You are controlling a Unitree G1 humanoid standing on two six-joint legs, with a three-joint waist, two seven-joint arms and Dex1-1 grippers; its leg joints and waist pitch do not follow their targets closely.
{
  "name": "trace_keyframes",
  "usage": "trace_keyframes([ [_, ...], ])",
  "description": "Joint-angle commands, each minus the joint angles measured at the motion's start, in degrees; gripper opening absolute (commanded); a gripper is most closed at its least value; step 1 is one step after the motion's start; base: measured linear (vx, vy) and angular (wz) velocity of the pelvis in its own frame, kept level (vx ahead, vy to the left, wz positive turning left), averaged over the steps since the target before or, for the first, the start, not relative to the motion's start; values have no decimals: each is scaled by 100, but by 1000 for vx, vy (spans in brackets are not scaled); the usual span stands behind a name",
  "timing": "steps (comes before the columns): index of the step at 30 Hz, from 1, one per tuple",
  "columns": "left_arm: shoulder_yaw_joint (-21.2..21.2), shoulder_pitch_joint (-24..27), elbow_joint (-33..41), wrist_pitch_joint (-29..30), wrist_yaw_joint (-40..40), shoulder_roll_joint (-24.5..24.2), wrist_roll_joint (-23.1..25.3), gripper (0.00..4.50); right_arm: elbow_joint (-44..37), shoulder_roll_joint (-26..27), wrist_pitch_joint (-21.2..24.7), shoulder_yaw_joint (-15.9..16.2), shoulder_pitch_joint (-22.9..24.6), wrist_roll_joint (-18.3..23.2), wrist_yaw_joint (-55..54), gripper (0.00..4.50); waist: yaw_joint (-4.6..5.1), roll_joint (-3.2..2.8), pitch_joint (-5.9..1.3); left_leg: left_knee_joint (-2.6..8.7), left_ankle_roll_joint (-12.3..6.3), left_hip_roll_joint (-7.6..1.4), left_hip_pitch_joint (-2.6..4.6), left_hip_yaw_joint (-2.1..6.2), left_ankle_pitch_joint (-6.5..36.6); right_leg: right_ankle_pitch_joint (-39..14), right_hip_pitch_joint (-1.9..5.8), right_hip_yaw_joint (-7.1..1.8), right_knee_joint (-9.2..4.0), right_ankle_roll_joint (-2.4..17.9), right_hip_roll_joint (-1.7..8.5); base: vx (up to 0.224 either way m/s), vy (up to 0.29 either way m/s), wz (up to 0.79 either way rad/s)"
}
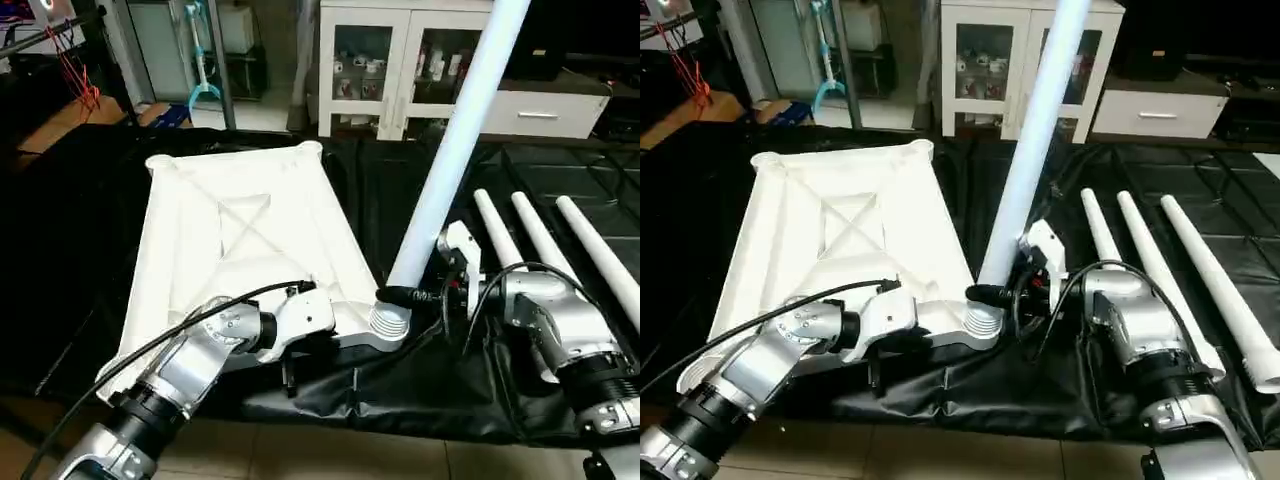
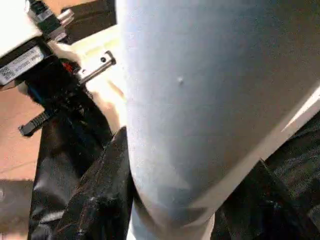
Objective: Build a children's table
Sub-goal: Insert table leg to table base
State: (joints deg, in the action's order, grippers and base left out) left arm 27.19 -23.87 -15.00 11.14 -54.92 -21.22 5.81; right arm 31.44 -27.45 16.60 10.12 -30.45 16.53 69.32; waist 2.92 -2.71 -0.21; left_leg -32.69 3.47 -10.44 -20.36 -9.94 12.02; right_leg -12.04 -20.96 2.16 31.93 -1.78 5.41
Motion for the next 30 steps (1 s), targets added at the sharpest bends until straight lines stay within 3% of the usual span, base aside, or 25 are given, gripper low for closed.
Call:
trace_keyframes([
  [1,76,-24,-39,-15,-129,-54,71,0,460,-313,127,523,349,-933,-141,186,22,-25,-3,572,207,-268,51,157,3388,-2558,-126,-131,-500,915,227,0,0,0],
  [2,79,-24,-39,-11,-126,-50,69,0,361,-359,59,650,305,-1009,-52,186,19,-6,-6,572,188,-271,38,150,3317,-2492,-115,-133,-495,939,228,0,0,0],
  [5,85,-16,-28,1,-121,-49,66,0,209,-421,-17,830,274,-1114,84,186,-9,-21,-8,578,164,-282,22,133,3085,-2169,-84,-136,-457,1047,222,0,0,0],
  [9,83,3,-19,12,-108,-41,63,0,-87,-472,124,1078,274,-1074,399,186,-35,2,-31,560,62,-281,9,100,2743,-1791,-36,-143,-423,1177,219,0,0,0],
  [16,69,13,1,20,-118,-47,57,0,-367,-520,231,1290,382,-1040,662,186,-112,0,-46,542,-85,-286,-13,68,2193,-1507,36,-143,-394,1290,230,0,0,0],
  [21,70,7,10,24,-117,-61,46,0,-799,-621,316,1404,439,-993,828,186,-192,-8,-85,499,-213,-288,-18,37,1563,-773,93,-133,-318,1442,218,0,0,0],
  [24,67,12,18,27,-117,-57,48,0,-852,-553,137,1343,425,-1027,655,186,-203,-10,-74,498,-235,-291,-15,25,1570,-851,94,-132,-321,1472,228,0,0,0],
  [27,67,18,27,35,-116,-55,43,0,-1019,-439,-8,1208,401,-967,396,186,-188,-15,-59,520,-131,-290,-7,31,1820,-1249,80,-137,-350,1382,228,0,0,0],
  [30,71,14,28,39,-117,-57,35,0,-1117,-431,-94,1170,412,-987,303,186,-173,-12,-63,519,-79,-293,15,34,1911,-1317,63,-142,-361,1331,223,0,0,0],
])
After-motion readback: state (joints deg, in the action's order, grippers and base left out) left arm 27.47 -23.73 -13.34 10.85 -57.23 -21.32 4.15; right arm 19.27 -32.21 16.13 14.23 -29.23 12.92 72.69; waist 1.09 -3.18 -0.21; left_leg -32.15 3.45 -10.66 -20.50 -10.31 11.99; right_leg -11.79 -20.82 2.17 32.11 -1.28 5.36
